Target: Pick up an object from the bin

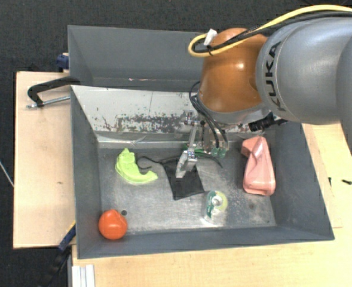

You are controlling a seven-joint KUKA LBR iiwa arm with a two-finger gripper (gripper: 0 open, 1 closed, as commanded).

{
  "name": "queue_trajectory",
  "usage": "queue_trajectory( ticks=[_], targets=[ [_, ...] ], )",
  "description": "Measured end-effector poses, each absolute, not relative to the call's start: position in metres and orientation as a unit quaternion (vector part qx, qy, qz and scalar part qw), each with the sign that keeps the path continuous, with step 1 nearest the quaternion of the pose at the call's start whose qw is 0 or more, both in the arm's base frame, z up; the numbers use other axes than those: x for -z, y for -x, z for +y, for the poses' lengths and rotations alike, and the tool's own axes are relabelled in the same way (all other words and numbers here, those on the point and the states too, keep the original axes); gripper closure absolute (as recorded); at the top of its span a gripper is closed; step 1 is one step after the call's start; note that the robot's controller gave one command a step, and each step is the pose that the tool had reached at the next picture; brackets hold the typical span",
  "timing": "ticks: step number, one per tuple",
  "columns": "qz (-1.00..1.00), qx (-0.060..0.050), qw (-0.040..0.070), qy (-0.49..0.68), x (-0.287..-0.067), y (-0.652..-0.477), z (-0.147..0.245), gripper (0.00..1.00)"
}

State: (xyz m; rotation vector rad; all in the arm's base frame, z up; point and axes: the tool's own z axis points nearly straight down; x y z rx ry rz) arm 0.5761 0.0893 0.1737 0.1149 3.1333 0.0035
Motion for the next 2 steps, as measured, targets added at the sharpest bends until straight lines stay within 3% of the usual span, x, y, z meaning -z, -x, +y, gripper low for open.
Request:
queue_trajectory(
  ticks=[1,2],
  targets=[
    [0.999,-0.001,0.003,-0.037,-0.174,-0.576,0.089,0.0],
    [0.999,-0.002,0.005,-0.048,-0.13,-0.586,0.095,0.0]
  ],
)
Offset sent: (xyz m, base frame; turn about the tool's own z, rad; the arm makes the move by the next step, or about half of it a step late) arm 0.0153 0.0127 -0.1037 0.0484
